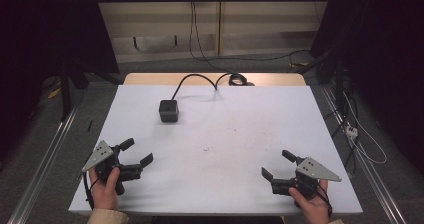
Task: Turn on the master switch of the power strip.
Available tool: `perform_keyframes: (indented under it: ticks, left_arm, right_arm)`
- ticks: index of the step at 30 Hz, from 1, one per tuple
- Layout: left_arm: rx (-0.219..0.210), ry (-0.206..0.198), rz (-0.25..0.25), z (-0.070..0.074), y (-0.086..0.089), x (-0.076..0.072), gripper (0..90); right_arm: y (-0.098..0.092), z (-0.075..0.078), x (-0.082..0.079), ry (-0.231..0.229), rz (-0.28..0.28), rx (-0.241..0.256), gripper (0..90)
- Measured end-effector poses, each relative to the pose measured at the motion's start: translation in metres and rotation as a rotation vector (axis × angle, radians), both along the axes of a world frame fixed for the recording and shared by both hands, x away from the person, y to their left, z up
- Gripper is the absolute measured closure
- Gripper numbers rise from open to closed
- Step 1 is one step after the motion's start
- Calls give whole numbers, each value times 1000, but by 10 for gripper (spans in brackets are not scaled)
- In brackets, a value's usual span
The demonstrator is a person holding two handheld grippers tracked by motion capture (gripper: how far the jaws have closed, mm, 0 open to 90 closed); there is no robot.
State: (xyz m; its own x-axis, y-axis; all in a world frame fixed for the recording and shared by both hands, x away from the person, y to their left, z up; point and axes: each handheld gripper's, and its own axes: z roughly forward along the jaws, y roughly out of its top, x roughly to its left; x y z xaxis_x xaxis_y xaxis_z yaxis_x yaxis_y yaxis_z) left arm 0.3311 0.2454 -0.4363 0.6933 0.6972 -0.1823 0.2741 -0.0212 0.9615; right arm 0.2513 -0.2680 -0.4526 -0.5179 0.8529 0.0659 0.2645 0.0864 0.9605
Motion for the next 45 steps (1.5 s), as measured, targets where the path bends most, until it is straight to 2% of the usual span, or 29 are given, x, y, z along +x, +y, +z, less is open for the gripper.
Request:
perform_keyframes:
  ticks: [6,15,18,27,37,40,45]
  left_arm:
    - [13,-5,-8,1,-5,5,38]
    - [25,-9,21,5,-13,20,38]
    - [19,4,14,5,-18,25,38]
    - [58,21,-32,7,-33,37,41]
    - [74,38,-5,9,-39,59,45]
    - [95,45,10,9,-42,68,65]
    - [74,53,25,5,-44,76,86]
  right_arm:
    - [-2,0,-2,-1,-7,-1,52]
    - [-1,0,-2,0,-15,-5,53]
    - [-1,0,-1,1,-14,-2,53]
    - [-3,0,-1,-4,-12,5,53]
    - [-3,0,0,-6,-8,12,53]
    - [-3,0,0,-5,-6,10,53]
    - [-4,0,0,-5,-8,12,53]
